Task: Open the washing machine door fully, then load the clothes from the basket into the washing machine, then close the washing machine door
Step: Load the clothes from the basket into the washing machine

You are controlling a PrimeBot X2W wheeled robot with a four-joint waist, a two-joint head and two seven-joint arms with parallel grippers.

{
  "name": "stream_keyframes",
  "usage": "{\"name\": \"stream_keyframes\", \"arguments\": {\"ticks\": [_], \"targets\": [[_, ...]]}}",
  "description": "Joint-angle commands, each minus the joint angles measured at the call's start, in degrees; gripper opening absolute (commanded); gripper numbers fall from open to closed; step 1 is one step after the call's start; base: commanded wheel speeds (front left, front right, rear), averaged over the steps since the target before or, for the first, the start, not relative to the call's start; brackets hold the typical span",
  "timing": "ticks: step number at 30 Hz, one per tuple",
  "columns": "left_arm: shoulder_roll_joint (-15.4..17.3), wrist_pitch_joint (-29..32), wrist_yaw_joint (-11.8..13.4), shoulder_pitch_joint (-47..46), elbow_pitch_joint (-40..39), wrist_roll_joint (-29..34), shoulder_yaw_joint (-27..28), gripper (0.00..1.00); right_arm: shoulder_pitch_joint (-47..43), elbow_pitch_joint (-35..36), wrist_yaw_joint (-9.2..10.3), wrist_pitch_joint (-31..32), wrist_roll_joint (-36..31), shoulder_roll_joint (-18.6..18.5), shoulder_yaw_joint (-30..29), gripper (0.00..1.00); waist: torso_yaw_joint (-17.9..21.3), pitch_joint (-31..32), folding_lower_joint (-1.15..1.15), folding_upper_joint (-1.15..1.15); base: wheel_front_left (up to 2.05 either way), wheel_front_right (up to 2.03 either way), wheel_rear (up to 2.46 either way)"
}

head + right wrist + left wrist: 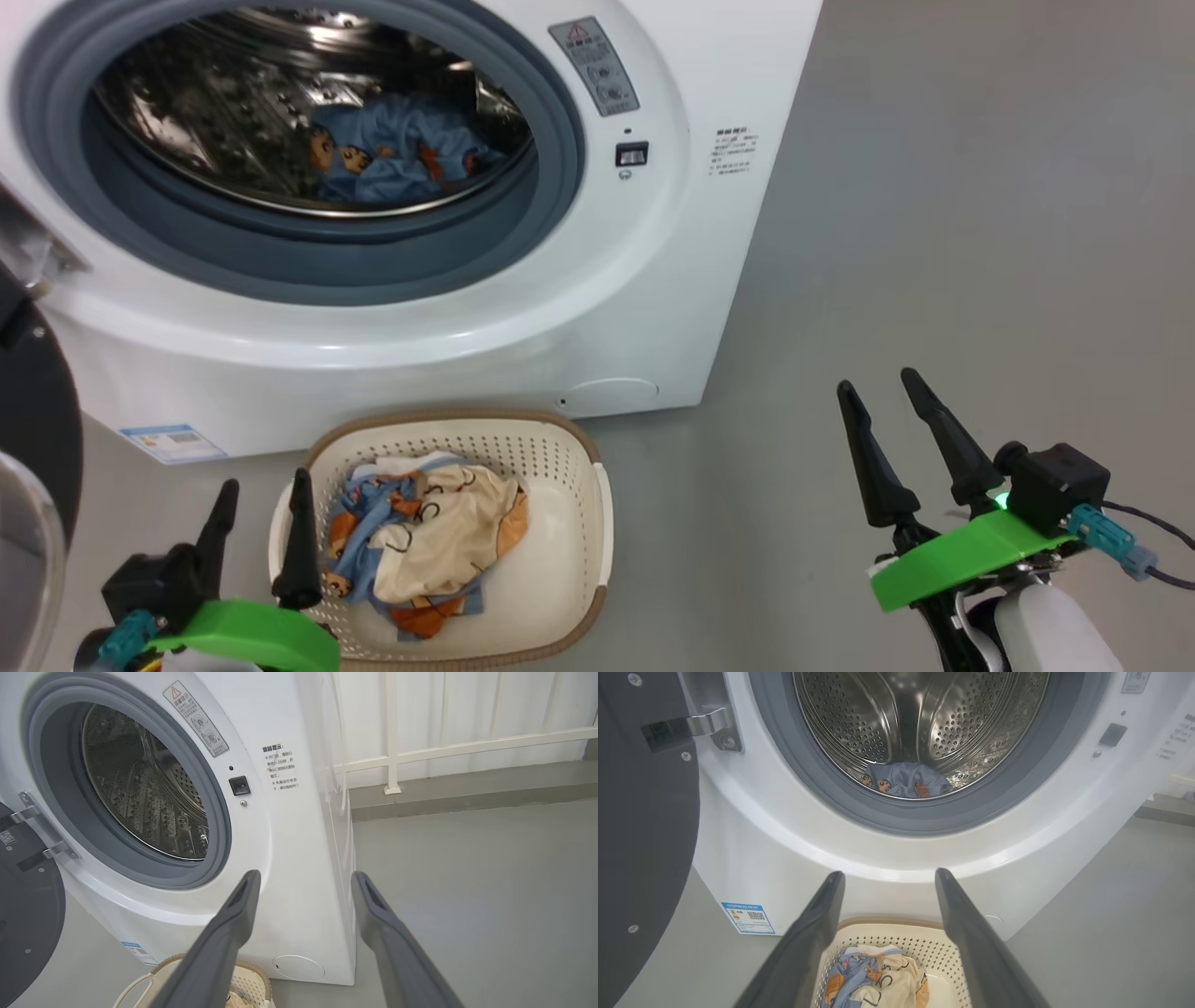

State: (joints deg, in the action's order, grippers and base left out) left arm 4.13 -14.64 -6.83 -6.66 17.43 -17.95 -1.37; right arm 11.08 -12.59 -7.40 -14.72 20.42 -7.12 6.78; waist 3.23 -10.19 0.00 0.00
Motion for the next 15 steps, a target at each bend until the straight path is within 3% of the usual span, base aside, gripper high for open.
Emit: {"name": "stream_keyframes", "arguments": {"ticks": [1,15], "targets": [[1.89,-0.36,-0.1,-2.91,0.08,-0.13,1.48,1.0,1.98,1.56,-0.09,-0.28,-0.92,0.56,1.59,1.0,0.99,-2.67,0.0,0.0,0.0,0.0,0.0],[7.01,1.85,-0.57,-11.92,9.3,-1.79,-2.15,1.0,6.42,3.09,-0.09,-0.28,-2.22,3.46,1.41,1.0,3.15,-13.68,0.0,0.0,0.0,0.0,0.0]]}}
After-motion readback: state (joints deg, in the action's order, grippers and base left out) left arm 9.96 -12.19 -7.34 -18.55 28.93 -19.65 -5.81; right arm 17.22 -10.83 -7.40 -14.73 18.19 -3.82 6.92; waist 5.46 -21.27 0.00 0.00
